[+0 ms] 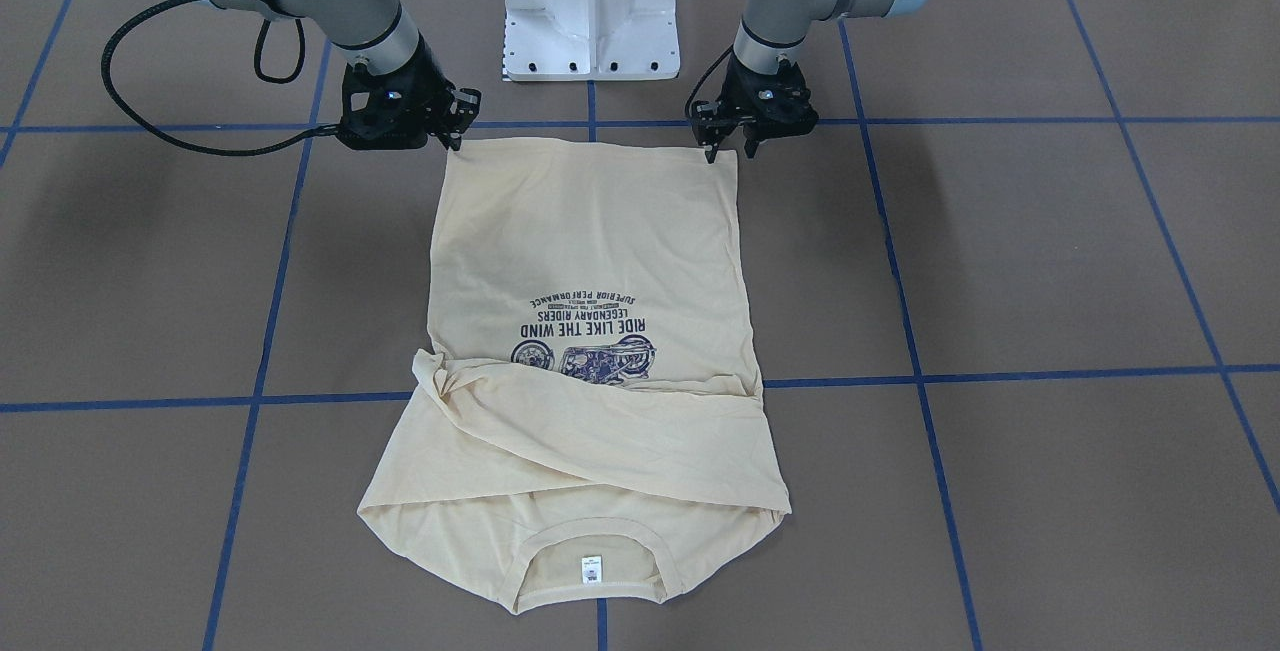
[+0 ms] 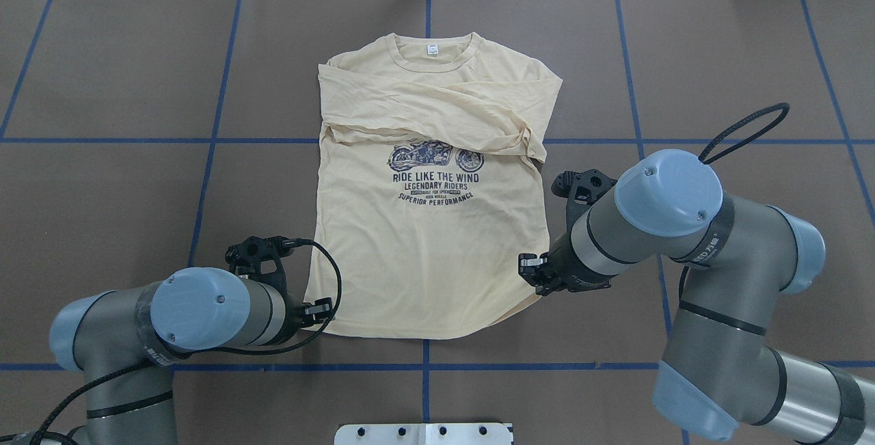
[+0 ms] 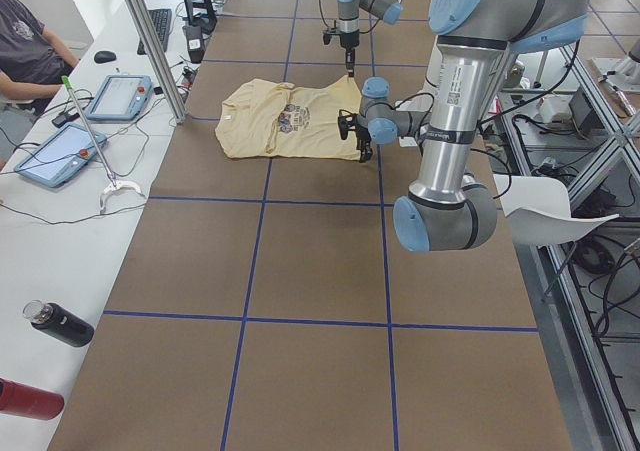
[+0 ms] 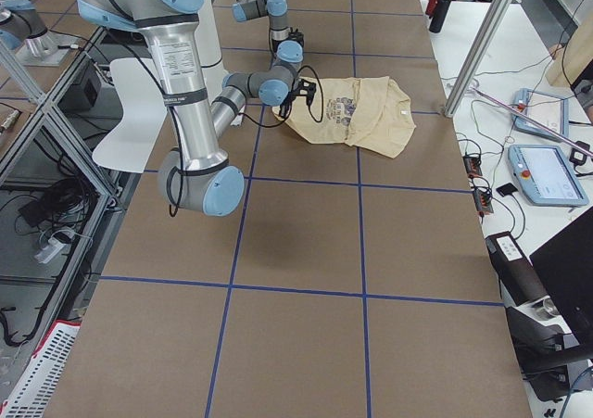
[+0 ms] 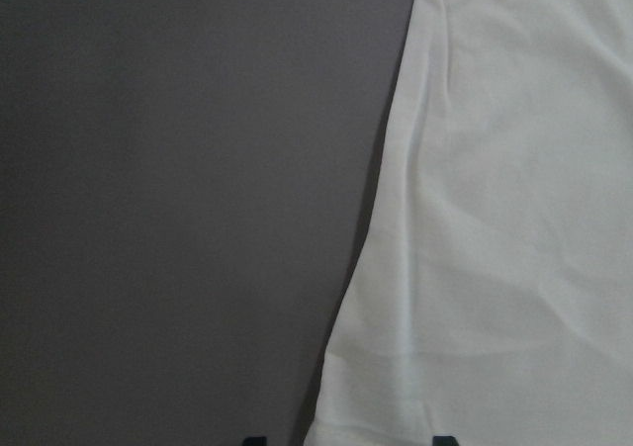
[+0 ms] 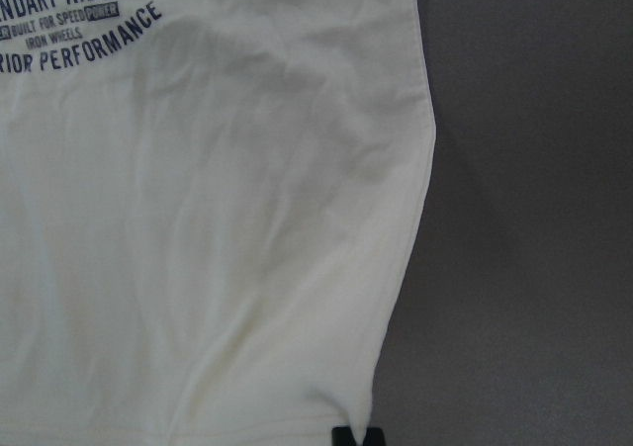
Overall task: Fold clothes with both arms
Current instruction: 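Grasp the other hem corner with the left gripper, both holding the hem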
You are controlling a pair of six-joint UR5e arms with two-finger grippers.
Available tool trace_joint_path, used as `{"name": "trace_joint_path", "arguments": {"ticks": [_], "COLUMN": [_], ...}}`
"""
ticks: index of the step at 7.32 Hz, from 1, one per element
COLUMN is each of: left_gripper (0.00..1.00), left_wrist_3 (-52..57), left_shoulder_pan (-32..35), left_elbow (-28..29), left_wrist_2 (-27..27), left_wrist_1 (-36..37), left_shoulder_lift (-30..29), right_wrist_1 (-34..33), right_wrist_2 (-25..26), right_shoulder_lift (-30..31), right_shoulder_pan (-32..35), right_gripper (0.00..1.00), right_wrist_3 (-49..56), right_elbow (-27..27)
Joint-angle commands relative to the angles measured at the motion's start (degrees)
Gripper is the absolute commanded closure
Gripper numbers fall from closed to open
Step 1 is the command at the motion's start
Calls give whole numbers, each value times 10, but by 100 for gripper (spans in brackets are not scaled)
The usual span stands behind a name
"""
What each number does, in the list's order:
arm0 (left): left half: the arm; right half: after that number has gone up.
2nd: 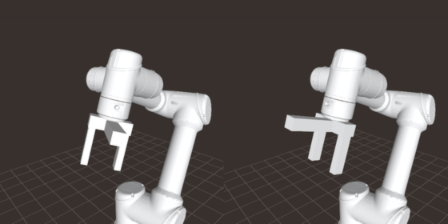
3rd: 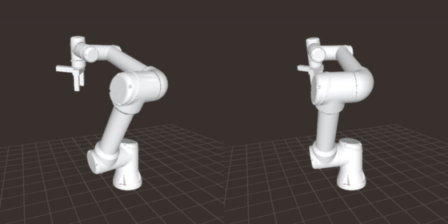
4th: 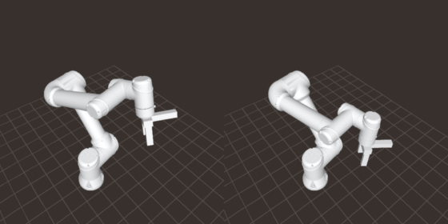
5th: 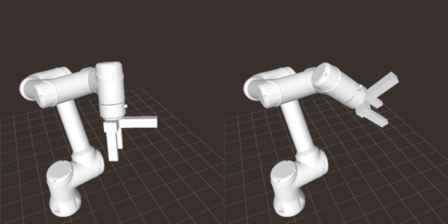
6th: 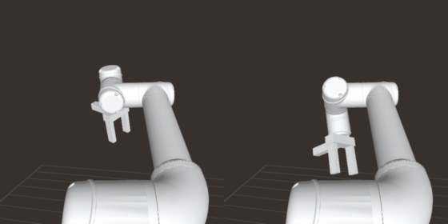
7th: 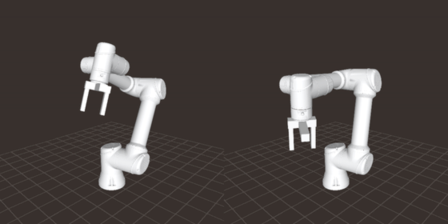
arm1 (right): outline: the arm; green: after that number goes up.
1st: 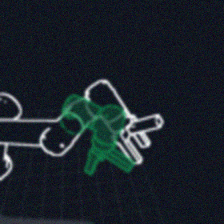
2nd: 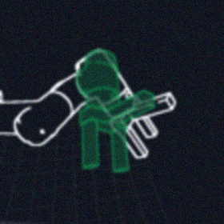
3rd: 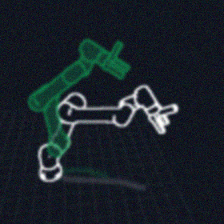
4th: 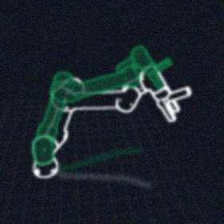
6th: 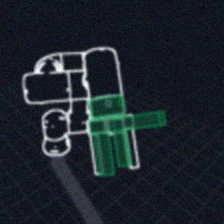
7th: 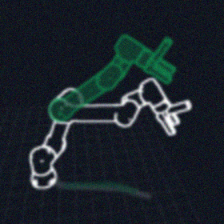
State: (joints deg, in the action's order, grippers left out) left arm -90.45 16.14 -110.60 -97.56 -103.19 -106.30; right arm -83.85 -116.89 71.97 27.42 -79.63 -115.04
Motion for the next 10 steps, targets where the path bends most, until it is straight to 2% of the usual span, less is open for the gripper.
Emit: {"name": "trace_joint_path", "arguments": {"ticks": [1,2,5,10], "left_gripper": [44,48,52,52], "left_wrist_3": [0,-1,-1,-1], "left_shoulder_pan": [-1,-1,-1,-1], "left_elbow": [0,0,0,-1], "left_wrist_2": [0,0,0,0], "left_wrist_1": [12,12,12,12], "left_shoulder_lift": [-6,-6,-6,-6], "right_wrist_1": [0,0,0,0], "right_wrist_2": [0,0,0,-9], "right_shoulder_lift": [0,0,0,0], "right_shoulder_pan": [0,0,3,9], "right_gripper": [100,100,100,100], "right_wrist_3": [0,0,0,0], "right_elbow": [0,0,0,0]}}
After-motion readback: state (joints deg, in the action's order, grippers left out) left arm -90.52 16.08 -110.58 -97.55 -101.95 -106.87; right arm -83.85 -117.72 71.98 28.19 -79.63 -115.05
